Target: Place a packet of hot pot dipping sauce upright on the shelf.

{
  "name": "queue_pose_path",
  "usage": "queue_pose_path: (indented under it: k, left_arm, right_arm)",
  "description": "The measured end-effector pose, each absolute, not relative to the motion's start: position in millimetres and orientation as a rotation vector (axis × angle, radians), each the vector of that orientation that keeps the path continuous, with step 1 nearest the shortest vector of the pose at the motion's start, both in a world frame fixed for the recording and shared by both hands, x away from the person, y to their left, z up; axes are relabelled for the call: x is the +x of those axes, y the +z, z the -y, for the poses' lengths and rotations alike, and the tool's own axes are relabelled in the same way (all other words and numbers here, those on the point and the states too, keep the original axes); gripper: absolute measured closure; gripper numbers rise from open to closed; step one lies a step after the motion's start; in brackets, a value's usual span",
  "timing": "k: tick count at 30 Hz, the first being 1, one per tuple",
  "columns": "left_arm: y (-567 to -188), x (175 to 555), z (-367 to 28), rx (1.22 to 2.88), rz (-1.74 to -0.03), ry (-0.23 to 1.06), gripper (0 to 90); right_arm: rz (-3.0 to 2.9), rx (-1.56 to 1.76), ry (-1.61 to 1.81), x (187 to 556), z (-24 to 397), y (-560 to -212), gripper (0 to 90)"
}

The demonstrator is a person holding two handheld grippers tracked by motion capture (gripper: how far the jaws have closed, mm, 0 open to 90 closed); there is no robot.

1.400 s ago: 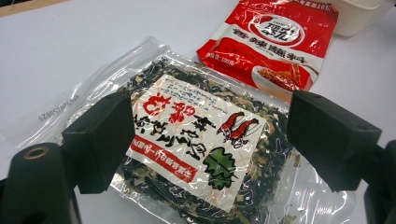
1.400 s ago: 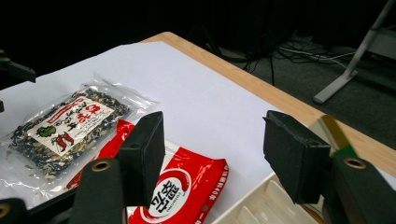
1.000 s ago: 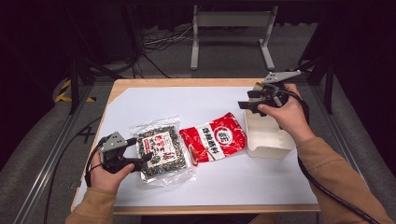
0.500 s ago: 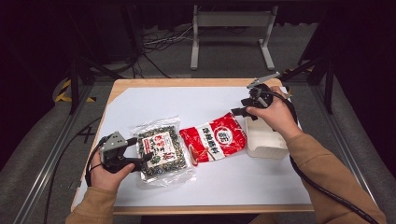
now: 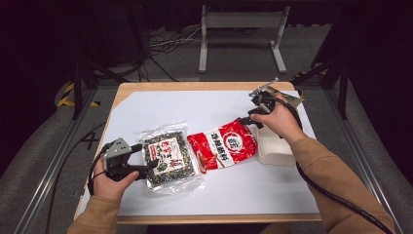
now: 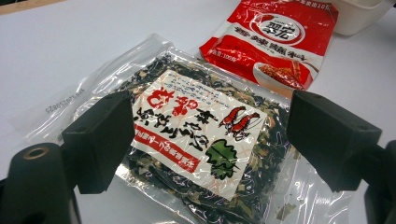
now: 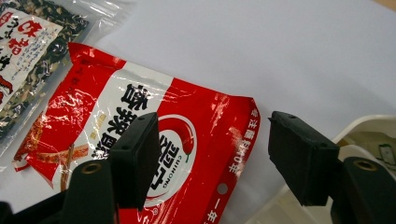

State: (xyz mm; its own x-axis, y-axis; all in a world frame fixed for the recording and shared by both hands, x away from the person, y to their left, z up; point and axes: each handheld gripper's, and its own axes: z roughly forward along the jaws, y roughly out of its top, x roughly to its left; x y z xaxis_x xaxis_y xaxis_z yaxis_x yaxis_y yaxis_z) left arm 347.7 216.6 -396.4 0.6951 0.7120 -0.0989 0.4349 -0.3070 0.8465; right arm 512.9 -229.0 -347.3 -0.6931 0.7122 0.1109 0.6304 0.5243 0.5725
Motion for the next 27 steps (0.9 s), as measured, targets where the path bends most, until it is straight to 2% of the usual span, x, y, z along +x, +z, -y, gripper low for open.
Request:
queue_pose_path:
  k: [27]
  left_arm:
    - [-397, 347, -217, 1.943, -0.88, 0.36, 16.1]
  right_arm:
    - [-2.649, 1.332, 0.625, 520, 211, -382, 31.5]
